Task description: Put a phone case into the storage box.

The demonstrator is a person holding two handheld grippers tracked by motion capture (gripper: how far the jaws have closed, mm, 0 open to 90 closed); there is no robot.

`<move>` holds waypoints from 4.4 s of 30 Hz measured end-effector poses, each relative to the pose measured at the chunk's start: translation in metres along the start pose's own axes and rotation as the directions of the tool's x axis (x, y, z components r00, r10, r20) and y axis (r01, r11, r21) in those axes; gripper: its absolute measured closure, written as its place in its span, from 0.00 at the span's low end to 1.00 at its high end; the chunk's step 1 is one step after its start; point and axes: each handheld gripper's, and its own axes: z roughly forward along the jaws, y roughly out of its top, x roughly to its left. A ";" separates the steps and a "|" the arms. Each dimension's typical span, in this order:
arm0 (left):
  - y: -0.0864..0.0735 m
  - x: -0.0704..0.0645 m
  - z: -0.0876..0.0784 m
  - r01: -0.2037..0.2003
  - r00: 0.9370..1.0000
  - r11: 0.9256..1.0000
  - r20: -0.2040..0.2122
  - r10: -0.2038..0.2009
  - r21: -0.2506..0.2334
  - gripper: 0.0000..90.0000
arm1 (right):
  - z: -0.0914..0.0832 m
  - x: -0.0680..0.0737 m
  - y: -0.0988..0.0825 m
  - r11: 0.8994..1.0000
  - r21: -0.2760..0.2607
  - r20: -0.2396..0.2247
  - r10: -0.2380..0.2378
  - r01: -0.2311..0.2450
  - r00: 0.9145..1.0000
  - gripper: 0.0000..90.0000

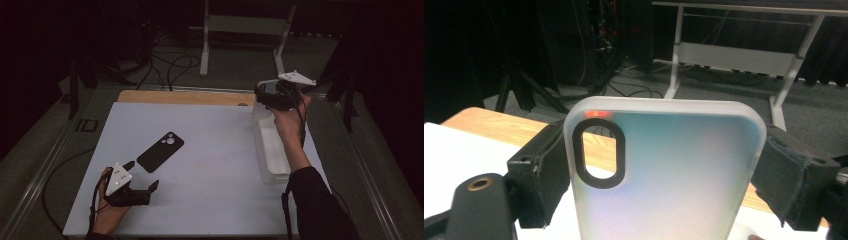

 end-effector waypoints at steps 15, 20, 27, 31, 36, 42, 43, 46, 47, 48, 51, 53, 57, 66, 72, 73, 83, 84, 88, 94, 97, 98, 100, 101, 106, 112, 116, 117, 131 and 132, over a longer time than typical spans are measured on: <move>0.001 -0.001 -0.001 0.005 1.000 1.000 -0.002 -0.005 -0.008 0.00 | 0.017 -0.028 -0.008 0.998 0.042 0.112 0.034 -0.039 0.993 0.19; 0.000 -0.001 -0.001 0.007 1.000 1.000 0.000 -0.007 -0.005 0.00 | 0.024 -0.032 -0.013 0.997 0.056 0.136 0.039 -0.047 0.990 0.19; 0.000 -0.001 -0.001 0.009 1.000 1.000 0.002 -0.009 -0.004 0.00 | 0.039 -0.036 -0.024 0.994 0.090 0.164 0.046 -0.061 0.985 0.19; 0.000 -0.001 -0.001 0.008 1.000 1.000 0.002 -0.008 -0.003 0.00 | 0.046 -0.038 -0.029 0.991 0.109 0.173 0.055 -0.075 0.983 0.19; 0.000 0.000 -0.001 0.009 1.000 1.000 0.000 -0.009 -0.003 0.00 | 0.051 -0.040 -0.032 0.989 0.122 0.174 0.064 -0.086 0.983 0.19; 0.000 0.000 -0.002 0.014 1.000 1.000 -0.001 -0.014 -0.008 0.00 | 0.061 -0.040 -0.037 0.985 0.140 0.182 0.070 -0.096 0.981 0.19; 0.000 0.000 -0.003 0.015 1.000 1.000 -0.003 -0.015 -0.010 0.00 | 0.066 -0.039 -0.040 0.984 0.148 0.184 0.071 -0.099 0.980 0.18; -0.001 0.001 -0.004 0.019 1.000 1.000 -0.005 -0.019 -0.014 0.00 | 0.069 -0.037 -0.042 0.983 0.157 0.191 0.070 -0.100 0.979 0.18; -0.001 0.001 -0.004 0.019 1.000 1.000 -0.005 -0.019 -0.014 0.00 | 0.070 -0.037 -0.043 0.982 0.160 0.191 0.067 -0.099 0.979 0.18; -0.001 0.001 -0.004 0.021 1.000 1.000 -0.006 -0.021 -0.015 0.00 | 0.070 -0.037 -0.043 0.982 0.160 0.191 0.067 -0.099 0.979 0.18; -0.001 0.001 -0.005 0.020 1.000 1.000 -0.007 -0.020 -0.015 0.00 | 0.074 -0.037 -0.045 0.980 0.169 0.193 0.069 -0.102 0.979 0.18; -0.001 0.001 -0.005 0.021 1.000 1.000 -0.006 -0.021 -0.015 0.00 | 0.076 -0.037 -0.047 0.979 0.181 0.190 0.059 -0.094 0.980 0.18; -0.001 0.001 -0.005 0.016 1.000 1.000 -0.006 -0.016 -0.015 0.00 | 0.082 -0.037 -0.051 0.972 0.207 0.204 0.071 -0.114 0.976 0.18; -0.001 0.001 -0.006 0.017 1.000 1.000 -0.006 -0.017 -0.014 0.00 | 0.091 -0.037 -0.059 0.963 0.246 0.215 0.055 -0.109 0.975 0.18; -0.002 0.001 -0.006 0.020 1.000 1.000 -0.006 -0.020 -0.016 0.00 | 0.093 -0.038 -0.061 0.961 0.251 0.228 0.055 -0.114 0.972 0.18; -0.002 0.001 -0.006 0.019 1.000 1.000 -0.006 -0.020 -0.016 0.00 | 0.095 -0.039 -0.063 0.959 0.257 0.233 0.058 -0.119 0.971 0.18; -0.002 0.001 -0.007 0.018 1.000 1.000 -0.006 -0.018 -0.015 0.00 | 0.099 -0.040 -0.066 0.958 0.264 0.248 0.042 -0.109 0.968 0.18; -0.002 0.001 -0.006 0.019 1.000 1.000 -0.006 -0.019 -0.015 0.00 | 0.099 -0.040 -0.066 0.958 0.262 0.249 0.047 -0.114 0.967 0.18; -0.002 0.001 -0.006 0.020 1.000 1.000 -0.006 -0.020 -0.014 0.00 | 0.100 -0.041 -0.066 0.959 0.258 0.252 0.051 -0.117 0.966 0.18; -0.002 0.001 -0.006 0.018 1.000 1.000 -0.004 -0.018 -0.011 0.00 | 0.098 -0.040 -0.063 0.965 0.234 0.237 0.063 -0.120 0.969 0.12; -0.002 0.000 -0.006 0.018 1.000 1.000 -0.004 -0.018 -0.012 0.00 | 0.097 -0.039 -0.063 0.967 0.230 0.246 0.052 -0.111 0.968 0.10; -0.002 0.000 -0.006 0.019 1.000 1.000 -0.004 -0.019 -0.012 0.00 | 0.096 -0.040 -0.062 0.967 0.230 0.247 0.054 -0.112 0.967 0.10; -0.002 0.000 -0.006 0.018 1.000 1.000 -0.004 -0.018 -0.011 0.00 | 0.095 -0.040 -0.062 0.967 0.229 0.248 0.053 -0.112 0.967 0.10; -0.002 0.000 -0.006 0.017 1.000 1.000 -0.004 -0.017 -0.010 0.00 | 0.094 -0.040 -0.061 0.968 0.227 0.248 0.049 -0.107 0.968 0.10; -0.002 0.000 -0.005 0.015 1.000 1.000 -0.003 -0.015 -0.007 0.00 | 0.088 -0.043 -0.059 0.974 0.202 0.242 0.047 -0.097 0.969 0.11; -0.002 -0.001 -0.005 0.013 1.000 1.000 -0.003 -0.013 -0.004 0.00 | 0.079 -0.045 -0.059 0.975 0.207 0.220 0.037 -0.084 0.975 0.10; -0.002 -0.002 -0.004 0.009 1.000 1.000 -0.001 -0.009 -0.004 0.00 | 0.072 -0.043 -0.060 0.975 0.216 0.195 0.019 -0.061 0.981 0.11; -0.002 -0.002 -0.004 0.008 1.000 1.000 -0.002 -0.008 -0.005 0.00 | 0.071 -0.042 -0.059 0.975 0.213 0.190 0.016 -0.057 0.982 0.11; -0.002 -0.001 -0.004 0.013 1.000 1.000 -0.004 -0.013 -0.004 0.00 | 0.037 -0.023 -0.064 0.974 0.228 0.002 -0.017 0.016 1.000 0.11; -0.002 -0.001 -0.003 0.016 1.000 1.000 -0.005 -0.016 -0.003 0.00 | 0.034 -0.022 -0.066 0.974 0.225 -0.012 -0.016 0.019 1.000 0.11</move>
